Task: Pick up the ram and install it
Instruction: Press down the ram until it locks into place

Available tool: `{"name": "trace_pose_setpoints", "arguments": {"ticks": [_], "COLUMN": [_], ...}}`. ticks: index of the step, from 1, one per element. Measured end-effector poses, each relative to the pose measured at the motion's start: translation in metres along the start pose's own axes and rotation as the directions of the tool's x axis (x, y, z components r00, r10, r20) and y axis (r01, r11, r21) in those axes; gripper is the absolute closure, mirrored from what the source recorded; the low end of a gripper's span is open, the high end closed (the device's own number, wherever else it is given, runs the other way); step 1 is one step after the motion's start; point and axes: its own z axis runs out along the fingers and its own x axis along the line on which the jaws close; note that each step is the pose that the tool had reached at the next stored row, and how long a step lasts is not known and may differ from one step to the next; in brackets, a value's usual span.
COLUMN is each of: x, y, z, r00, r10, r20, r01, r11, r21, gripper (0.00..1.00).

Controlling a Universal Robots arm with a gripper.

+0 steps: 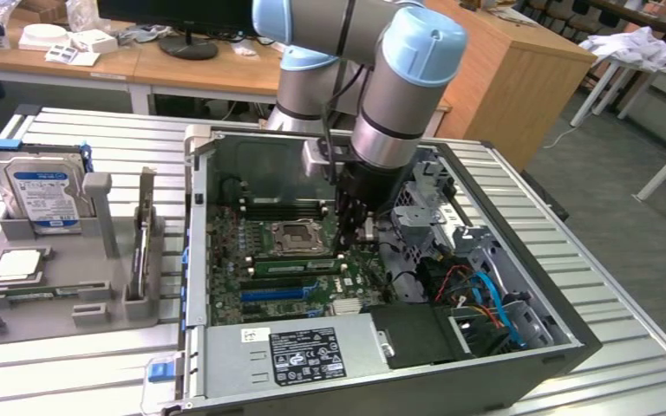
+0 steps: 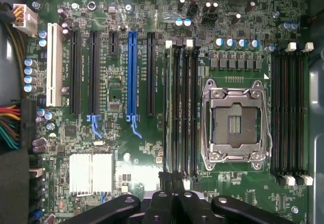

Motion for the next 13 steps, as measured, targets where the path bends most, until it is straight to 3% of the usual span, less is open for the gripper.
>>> {"name": "trace_pose_setpoints", "arguments": {"ticks": [7, 13], "x": [-0.0001, -0.0001], "y": [-0.0063, -0.0064], "z": [-0.0001, 0.0004], "r00": [1.0, 1.0], "r10": [0.0, 0.0], "r20": [0.0, 0.0002], "r01": [0.0, 0.0], "r11": [1.0, 1.0], "r21": [0.0001, 0.0001], "gripper": [0.89, 0.89]}}
